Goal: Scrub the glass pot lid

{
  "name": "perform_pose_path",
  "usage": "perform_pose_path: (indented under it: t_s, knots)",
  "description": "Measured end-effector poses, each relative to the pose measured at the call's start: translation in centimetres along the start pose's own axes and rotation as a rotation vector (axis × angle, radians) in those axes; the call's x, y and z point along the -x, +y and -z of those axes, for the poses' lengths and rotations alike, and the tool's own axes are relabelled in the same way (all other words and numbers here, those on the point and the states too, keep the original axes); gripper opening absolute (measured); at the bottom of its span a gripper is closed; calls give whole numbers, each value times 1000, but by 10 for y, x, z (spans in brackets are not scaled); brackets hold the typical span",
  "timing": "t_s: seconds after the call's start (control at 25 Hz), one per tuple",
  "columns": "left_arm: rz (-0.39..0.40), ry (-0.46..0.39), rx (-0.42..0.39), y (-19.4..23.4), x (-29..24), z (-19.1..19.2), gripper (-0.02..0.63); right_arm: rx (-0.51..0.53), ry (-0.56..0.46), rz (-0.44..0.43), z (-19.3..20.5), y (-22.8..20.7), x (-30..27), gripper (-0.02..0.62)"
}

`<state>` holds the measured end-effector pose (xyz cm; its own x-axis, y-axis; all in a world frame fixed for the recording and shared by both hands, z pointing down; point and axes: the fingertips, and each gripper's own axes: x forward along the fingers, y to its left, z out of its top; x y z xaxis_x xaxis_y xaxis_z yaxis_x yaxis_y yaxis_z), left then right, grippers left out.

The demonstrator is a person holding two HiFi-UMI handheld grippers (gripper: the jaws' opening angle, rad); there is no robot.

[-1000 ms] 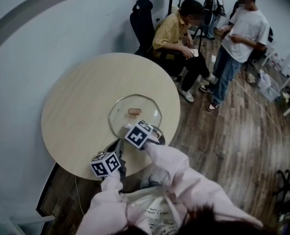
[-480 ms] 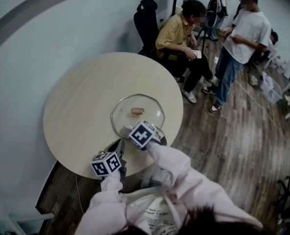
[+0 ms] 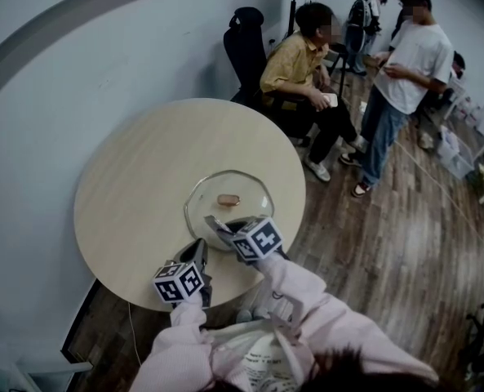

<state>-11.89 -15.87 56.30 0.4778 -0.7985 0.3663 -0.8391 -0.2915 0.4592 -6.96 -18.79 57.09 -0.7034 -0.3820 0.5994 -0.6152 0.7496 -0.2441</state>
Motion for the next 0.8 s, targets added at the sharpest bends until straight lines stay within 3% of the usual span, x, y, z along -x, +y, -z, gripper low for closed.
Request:
perform_pose_path:
  t_s: [0.2,0.48,0.8]
  knots:
    - [3,-17,-32,-8,-6,1,-2,15,-144,-68,-8,-1,18,87]
    - [-3,-51,-71,-14,-11,-6,-2,-85,-364,-151,-27,-5,42,86]
    - [7,-79,-117,-22,-10,-17,-2,-92,-483,-197,-33,-2,58,84]
